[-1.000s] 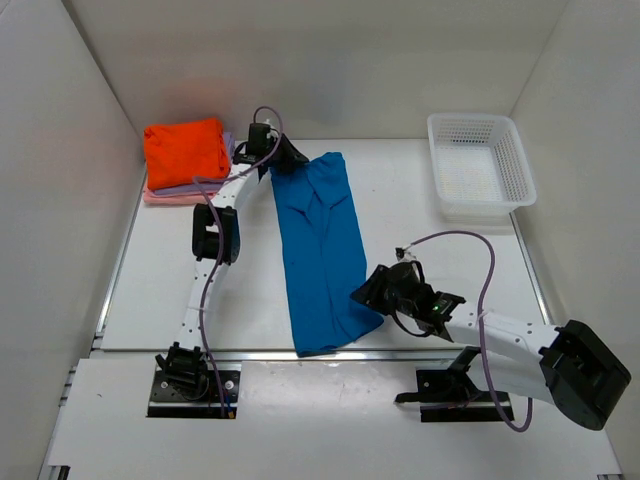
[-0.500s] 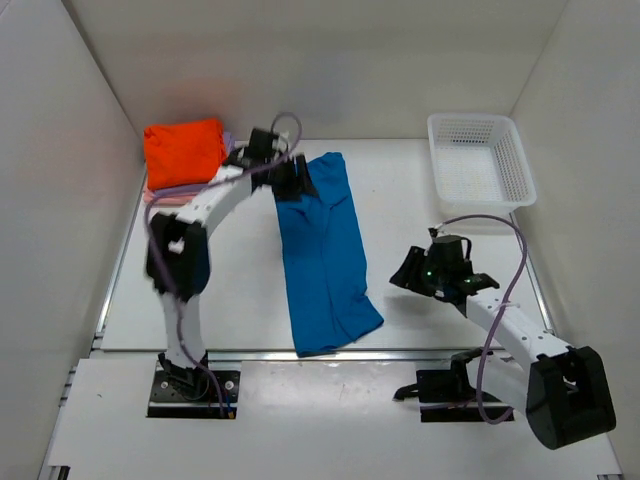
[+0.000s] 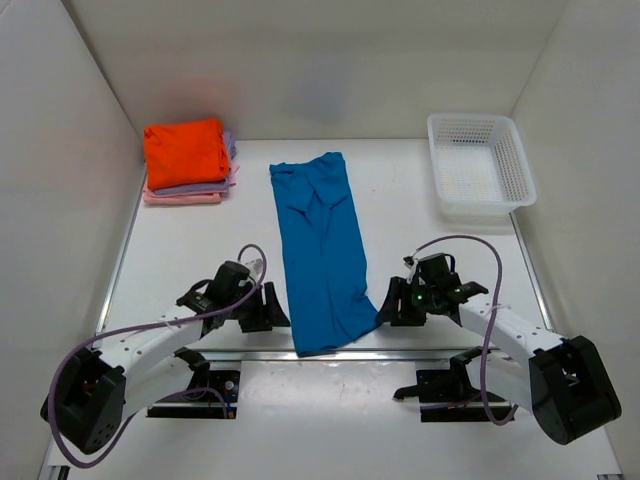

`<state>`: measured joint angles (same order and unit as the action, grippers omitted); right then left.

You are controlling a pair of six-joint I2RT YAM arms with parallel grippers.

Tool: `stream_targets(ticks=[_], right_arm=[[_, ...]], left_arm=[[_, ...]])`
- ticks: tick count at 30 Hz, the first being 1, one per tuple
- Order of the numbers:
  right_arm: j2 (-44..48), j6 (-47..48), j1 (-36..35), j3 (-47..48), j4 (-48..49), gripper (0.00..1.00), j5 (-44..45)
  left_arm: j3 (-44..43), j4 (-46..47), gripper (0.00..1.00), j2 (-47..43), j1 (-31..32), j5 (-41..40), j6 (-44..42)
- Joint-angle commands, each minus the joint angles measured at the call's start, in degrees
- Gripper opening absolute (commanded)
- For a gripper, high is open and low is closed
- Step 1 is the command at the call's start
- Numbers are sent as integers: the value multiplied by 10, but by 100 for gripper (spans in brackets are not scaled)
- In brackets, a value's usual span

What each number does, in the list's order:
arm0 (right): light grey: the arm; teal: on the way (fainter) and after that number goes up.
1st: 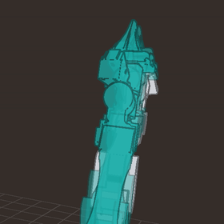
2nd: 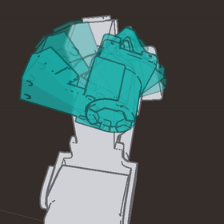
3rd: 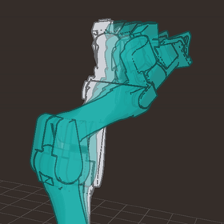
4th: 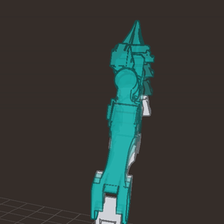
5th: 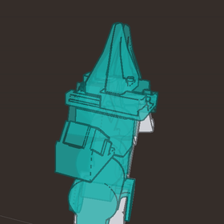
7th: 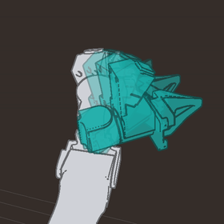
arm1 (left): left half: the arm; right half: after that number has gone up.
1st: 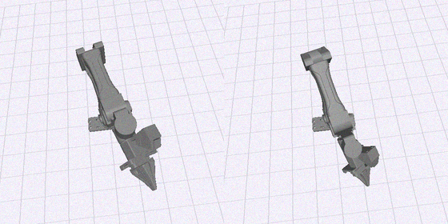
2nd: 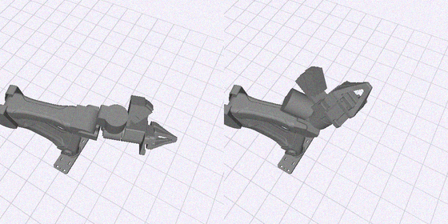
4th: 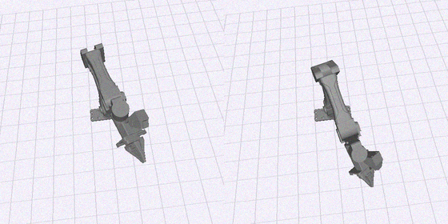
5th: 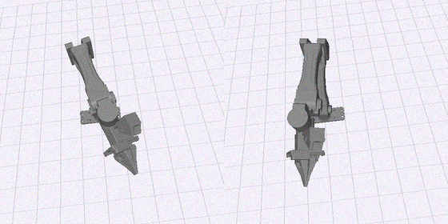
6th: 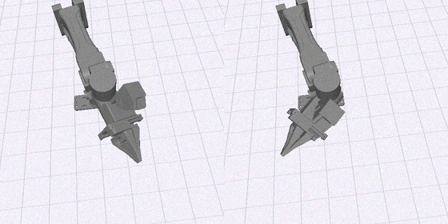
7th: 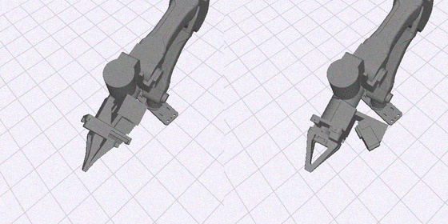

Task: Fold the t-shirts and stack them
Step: Grab the bottom of the folded rectangular tshirt with both arms

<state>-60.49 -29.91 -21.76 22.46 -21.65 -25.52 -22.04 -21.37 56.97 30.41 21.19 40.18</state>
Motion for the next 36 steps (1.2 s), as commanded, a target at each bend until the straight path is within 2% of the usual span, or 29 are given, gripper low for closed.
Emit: stream_targets(ticks=[1, 8, 13, 14, 15, 16, 17, 18, 20, 23, 26, 29, 33, 36], right_arm=[[-23, -23, -21, -9, 40, 50, -16], [-42, -57, -54, -14, 76, 47, -10], [-71, -50, -68, -9, 87, 43, -15], [-74, -52, -73, -15, 91, 41, -16], [-75, -56, -77, -20, 93, 33, -23], [-66, -61, -80, -22, 96, 21, -28], [-65, -63, -83, -28, 91, 13, -32], [-56, -67, -89, -31, 89, 1, -32], [-44, -73, -108, -37, 60, 0, -23], [-7, -99, -137, -42, 36, 0, -12], [31, -128, -162, -58, 29, 0, -18], [45, -131, -162, -67, 28, 0, -43], [19, -97, -148, -20, -15, 0, -66], [-26, -54, -112, 46, -44, 1, -89]], left_arm=[[26, 64, 69, -13, 35, -34, 46], [32, 130, 68, 24, 104, -63, 102], [20, 166, 63, 79, 147, -63, 113], [24, 175, 60, 92, 155, -48, 118], [23, 179, 54, 105, 161, -43, 116], [22, 172, 41, 111, 167, -41, 118], [26, 163, 29, 113, 175, -47, 114], [23, 151, 25, 108, 177, -50, 111], [35, 123, 11, 95, 172, -44, 104], [51, 82, 0, 47, 155, -45, 93], [62, 54, 0, -1, 118, -39, 82], [52, 46, 0, -14, 112, -21, 77], [28, 47, 0, 10, 101, 7, 67], [2, 40, 0, 26, 56, 31, 40]])
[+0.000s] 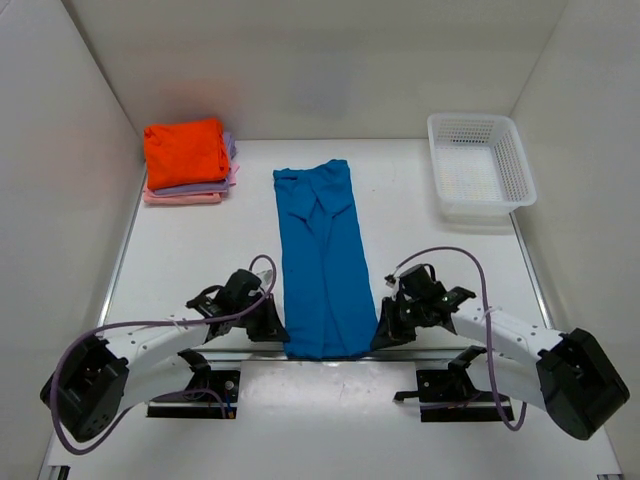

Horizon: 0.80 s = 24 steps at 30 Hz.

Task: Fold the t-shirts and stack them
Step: Grab the bottom of the folded rectangular tshirt with both arms, then fold the folded rectangular tshirt in 1/3 of the way

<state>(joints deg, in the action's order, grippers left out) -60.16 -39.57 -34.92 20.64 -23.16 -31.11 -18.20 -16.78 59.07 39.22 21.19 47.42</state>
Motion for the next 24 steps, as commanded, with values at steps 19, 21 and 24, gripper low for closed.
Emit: stream_targets(ticks=[19, 21, 24], right_arm=[[-543, 216, 204, 751, -163, 31, -50], [-551, 218, 215, 788, -174, 38, -32], [-516, 223, 227, 726, -149, 43, -22]], left_arm=[[-494, 41, 53, 455, -318, 151, -85], [-479, 72, 62, 462, -328, 169, -62], [-427, 93, 65, 439, -325, 168, -65]])
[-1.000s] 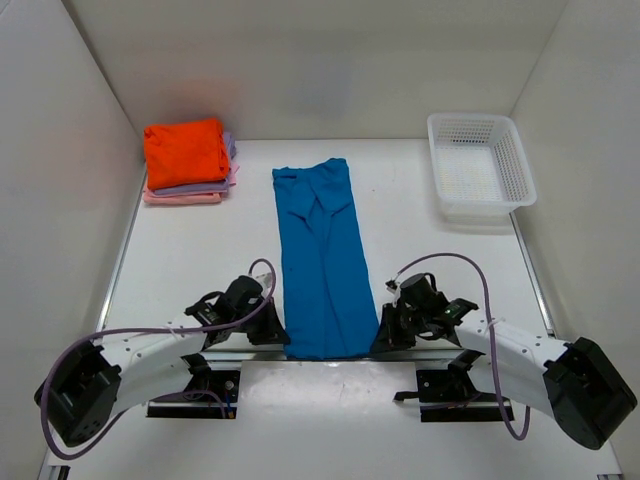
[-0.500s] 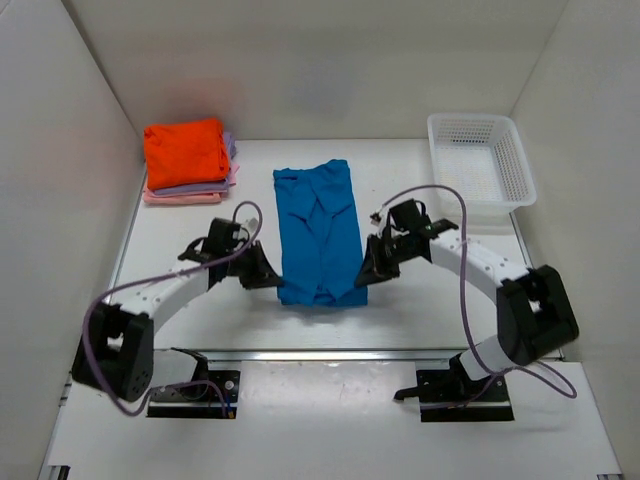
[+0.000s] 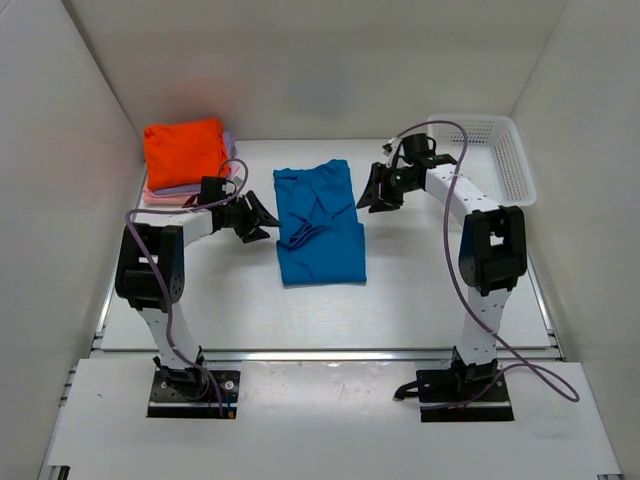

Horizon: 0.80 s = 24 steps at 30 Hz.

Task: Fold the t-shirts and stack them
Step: Fold the folded rectangular tshirt in 1/3 of the way, then grab one side of the 2/3 rectangular tshirt with both arms

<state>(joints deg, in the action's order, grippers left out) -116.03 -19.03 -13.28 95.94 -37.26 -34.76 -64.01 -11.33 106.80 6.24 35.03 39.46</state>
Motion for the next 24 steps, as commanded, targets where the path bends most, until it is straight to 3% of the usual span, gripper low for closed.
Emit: stream_targets(ticks=[1, 9, 14, 20, 22, 24], right_arm=[[67, 16, 13, -52, 1, 43, 12], [220, -28, -2, -402, 140, 44, -3], [238, -77, -31, -476, 229, 44, 4], [198, -116, -42, -480, 292, 44, 6], [167, -116, -43, -470, 300, 42, 0], [145, -110, -41, -441, 299, 32, -15]], left_arm=[[43, 37, 64, -56, 8, 26, 11], [271, 87, 62, -197, 90, -45, 33], [329, 137, 65, -221, 124, -88, 70], [312, 162, 63, -169, 141, -109, 77], [305, 177, 50, -149, 144, -104, 85], [293, 179, 9, -134, 141, -98, 87]])
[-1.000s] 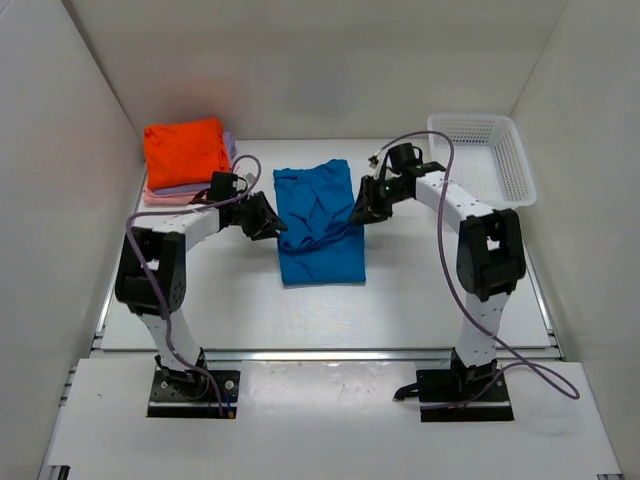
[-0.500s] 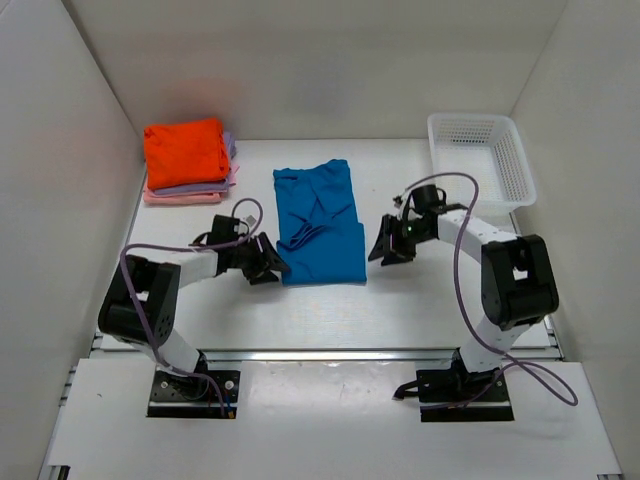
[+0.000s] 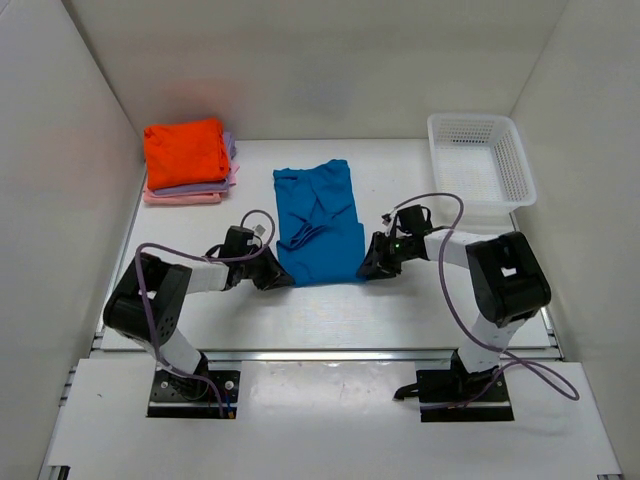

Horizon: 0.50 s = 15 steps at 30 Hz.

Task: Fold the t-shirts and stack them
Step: Grab one side of the 2/3 rectangular tshirt with both arms, then fold the long partially folded tshirt into a neat square

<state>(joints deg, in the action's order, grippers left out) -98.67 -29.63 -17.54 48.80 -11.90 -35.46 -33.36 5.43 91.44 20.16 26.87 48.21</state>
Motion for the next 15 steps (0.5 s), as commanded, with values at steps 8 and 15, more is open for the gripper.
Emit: stream_targets(ticks=[8, 15], right_arm=[[35, 33, 51, 114, -54, 0, -41], [67, 77, 20, 76, -129, 0, -69]], left_arm=[[-96, -138, 0, -73, -35, 1, -77], [25, -203, 0, -179, -9, 15, -106]])
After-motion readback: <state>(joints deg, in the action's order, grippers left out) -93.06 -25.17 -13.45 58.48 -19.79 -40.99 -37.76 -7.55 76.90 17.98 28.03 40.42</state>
